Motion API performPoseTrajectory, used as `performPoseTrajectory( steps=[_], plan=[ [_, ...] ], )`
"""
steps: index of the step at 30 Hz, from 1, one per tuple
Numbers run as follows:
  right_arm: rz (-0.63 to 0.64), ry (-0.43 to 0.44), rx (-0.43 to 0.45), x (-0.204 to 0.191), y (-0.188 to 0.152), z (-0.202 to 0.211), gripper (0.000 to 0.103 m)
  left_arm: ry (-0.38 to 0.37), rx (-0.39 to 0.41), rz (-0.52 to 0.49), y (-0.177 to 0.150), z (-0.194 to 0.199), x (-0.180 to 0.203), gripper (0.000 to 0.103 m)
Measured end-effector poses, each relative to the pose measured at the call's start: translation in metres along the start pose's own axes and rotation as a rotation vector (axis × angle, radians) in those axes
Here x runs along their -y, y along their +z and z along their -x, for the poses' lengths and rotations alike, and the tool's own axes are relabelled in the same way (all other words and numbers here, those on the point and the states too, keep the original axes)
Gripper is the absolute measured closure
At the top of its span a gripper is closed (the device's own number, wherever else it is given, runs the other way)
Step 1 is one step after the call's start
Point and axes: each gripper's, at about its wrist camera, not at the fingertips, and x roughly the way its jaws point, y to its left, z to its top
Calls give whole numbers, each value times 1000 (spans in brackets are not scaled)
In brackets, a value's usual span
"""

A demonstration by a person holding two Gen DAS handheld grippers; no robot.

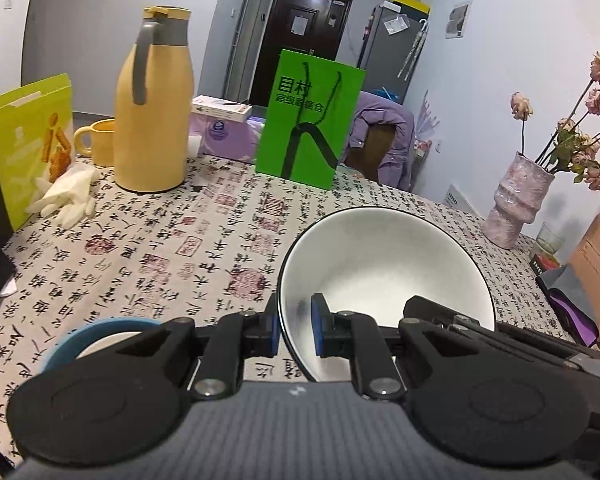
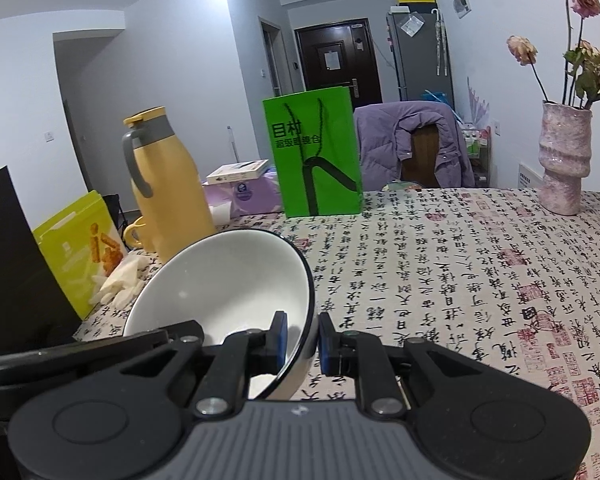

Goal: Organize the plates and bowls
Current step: 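Carry the white bowl toward the stacked bowls beside the black paper bag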

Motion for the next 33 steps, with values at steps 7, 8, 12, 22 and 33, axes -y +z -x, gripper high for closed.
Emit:
performPoseTrajectory(
  steps=[7,8,12,22,33],
  plan=[
    [14,23,-9,-17,-4,-2,88,19,6,21,-3,9,-18,88],
    [17,26,-10,-19,-5,-2,88,21,7,23,-3,10,-20,88],
    [22,36,-13,-27,-8,-2,88,30,7,30,-5,14,-27,88],
    [38,56,-23,-43,-14,-3,88,44,16,48,-10,25,-43,88],
    [54,79,-35,-61,-20,-5,88,63,19,65,-14,34,-61,88]
  ],
)
